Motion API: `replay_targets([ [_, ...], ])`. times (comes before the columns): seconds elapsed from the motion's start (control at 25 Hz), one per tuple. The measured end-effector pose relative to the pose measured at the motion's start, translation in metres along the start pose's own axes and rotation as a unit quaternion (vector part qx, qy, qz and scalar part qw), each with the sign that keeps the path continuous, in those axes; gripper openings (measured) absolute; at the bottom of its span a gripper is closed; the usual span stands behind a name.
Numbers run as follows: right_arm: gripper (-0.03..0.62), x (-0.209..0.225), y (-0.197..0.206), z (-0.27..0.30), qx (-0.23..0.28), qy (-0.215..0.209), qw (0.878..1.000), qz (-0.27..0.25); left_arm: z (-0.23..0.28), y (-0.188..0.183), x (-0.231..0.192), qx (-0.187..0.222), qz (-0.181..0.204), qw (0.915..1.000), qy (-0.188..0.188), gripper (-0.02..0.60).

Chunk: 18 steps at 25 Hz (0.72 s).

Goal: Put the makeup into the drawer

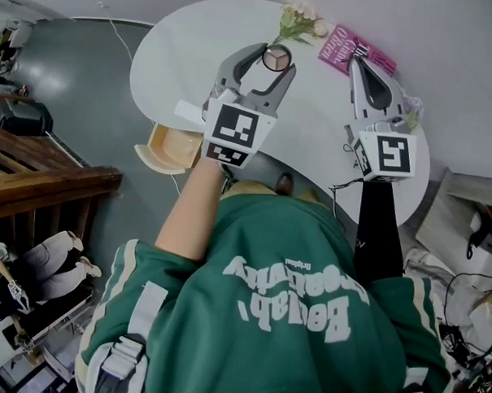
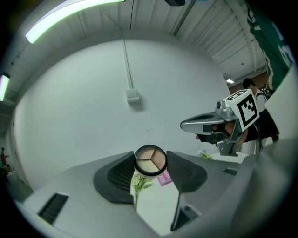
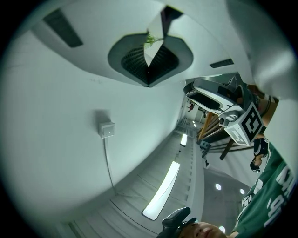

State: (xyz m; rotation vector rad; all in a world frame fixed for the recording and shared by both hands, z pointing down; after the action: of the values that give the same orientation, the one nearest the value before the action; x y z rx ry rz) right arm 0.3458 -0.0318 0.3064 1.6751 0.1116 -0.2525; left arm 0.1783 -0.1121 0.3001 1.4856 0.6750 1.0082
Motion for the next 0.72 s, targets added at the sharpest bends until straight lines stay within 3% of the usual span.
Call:
replay_targets([
  [0.32, 0.008, -0.077, -0.011, 0.059, 0.020, -0.086, 0.996, 0.016, -0.073, 0.014, -0.057, -0.020, 0.000, 0.9963, -0.083, 0.239],
  [0.72, 0.009, -0.213, -0.032, 0.130, 0.038, -0.208, 0.977, 0.036, -0.189, 0.030, -0.136, -0.058, 0.000, 0.9798, -0.192, 0.239],
])
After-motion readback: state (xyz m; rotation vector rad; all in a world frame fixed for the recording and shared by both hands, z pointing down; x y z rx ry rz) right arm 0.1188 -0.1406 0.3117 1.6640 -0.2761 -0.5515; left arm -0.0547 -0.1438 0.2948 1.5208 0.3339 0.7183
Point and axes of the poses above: the fingertips, and each gripper's own axes: z forward along the fingers, x to its right, y out of its underside, the point moved 6 cm from there along -z, backward along the fingers, and after that the axes turned 4 degrees about x, right-handed, at the moved point
